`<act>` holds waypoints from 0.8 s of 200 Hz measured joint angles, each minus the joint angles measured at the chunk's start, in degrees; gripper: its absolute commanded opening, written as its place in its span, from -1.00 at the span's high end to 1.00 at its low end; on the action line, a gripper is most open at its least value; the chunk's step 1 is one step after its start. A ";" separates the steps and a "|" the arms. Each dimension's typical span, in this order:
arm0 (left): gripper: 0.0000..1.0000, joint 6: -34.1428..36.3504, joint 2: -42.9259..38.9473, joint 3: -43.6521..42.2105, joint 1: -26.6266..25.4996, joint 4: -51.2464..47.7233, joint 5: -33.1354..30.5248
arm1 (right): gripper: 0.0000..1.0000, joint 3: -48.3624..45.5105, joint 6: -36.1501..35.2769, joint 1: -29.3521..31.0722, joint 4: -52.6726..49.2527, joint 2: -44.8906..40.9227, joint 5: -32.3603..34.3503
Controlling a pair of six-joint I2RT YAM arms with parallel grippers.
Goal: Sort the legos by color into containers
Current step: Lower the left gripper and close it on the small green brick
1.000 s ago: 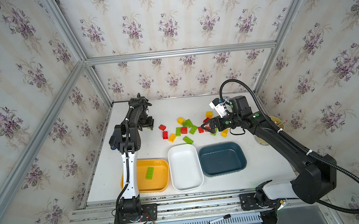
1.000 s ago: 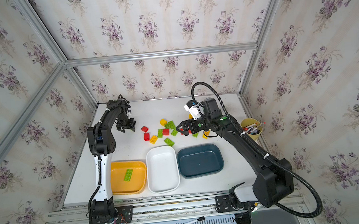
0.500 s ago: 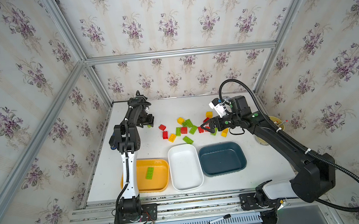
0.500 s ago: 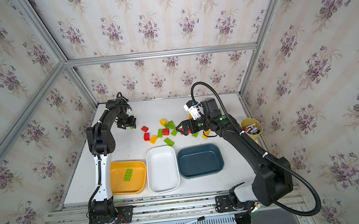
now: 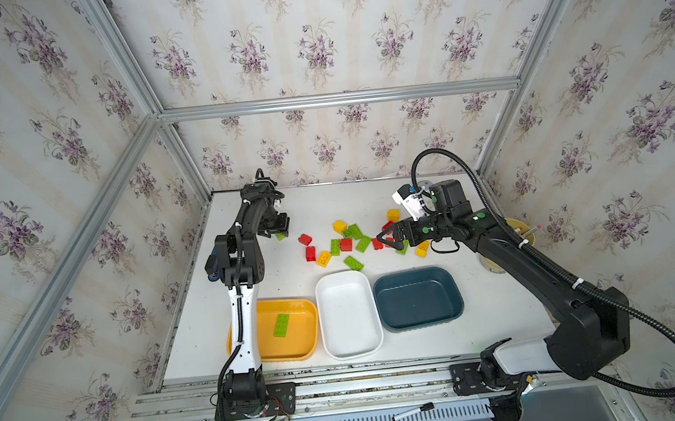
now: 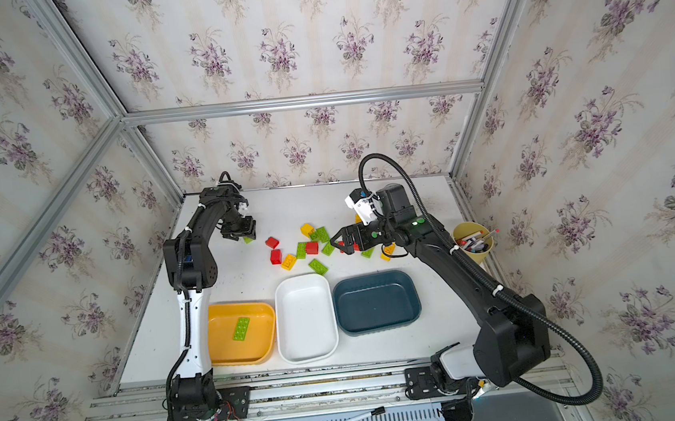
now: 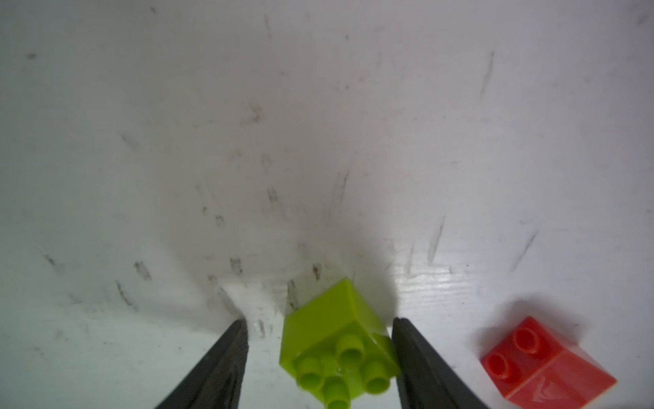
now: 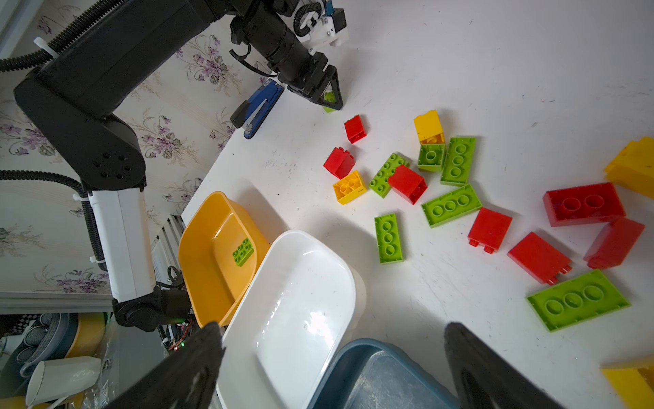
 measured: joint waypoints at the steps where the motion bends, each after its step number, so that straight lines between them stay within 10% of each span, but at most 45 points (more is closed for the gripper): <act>1: -0.34 -0.02 0.00 0.00 0.02 0.00 -0.13 | -1.00 0.00 0.00 0.00 0.00 0.02 0.00; 160: -0.28 -11.28 -1.86 -1.22 1.14 0.76 2.03 | -1.00 0.04 -0.02 -0.02 0.11 0.50 -0.42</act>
